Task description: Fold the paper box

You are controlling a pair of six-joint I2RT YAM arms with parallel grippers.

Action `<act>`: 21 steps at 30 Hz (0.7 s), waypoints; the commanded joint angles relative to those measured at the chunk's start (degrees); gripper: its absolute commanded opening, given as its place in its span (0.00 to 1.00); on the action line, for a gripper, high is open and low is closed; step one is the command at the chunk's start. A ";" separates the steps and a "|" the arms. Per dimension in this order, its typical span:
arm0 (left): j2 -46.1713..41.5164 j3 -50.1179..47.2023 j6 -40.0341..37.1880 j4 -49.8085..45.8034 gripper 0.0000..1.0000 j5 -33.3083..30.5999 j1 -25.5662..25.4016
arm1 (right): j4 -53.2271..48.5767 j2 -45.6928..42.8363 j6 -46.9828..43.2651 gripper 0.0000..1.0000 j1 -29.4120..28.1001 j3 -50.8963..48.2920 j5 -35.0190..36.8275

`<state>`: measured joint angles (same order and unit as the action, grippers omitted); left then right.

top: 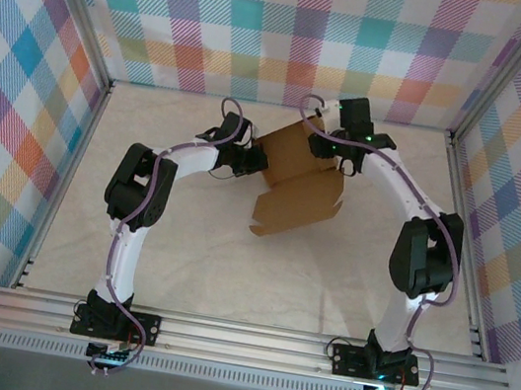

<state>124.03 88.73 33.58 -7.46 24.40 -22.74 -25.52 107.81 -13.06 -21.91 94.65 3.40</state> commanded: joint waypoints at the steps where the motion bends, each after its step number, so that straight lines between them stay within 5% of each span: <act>1: -0.20 1.10 -0.34 0.94 0.00 1.87 -0.20 | -2.08 2.41 -4.68 0.47 -2.13 2.61 4.86; 14: -0.40 1.25 -0.41 1.03 0.00 1.87 -0.20 | -1.31 6.81 -13.95 0.43 -6.09 4.45 16.71; 21: -0.47 1.40 -0.44 0.87 0.00 1.88 -0.20 | 1.84 9.44 -19.17 0.10 -8.86 4.49 25.50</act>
<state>124.14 88.73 33.65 -9.39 23.51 -22.50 -23.81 114.50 -28.71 -28.03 98.32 27.90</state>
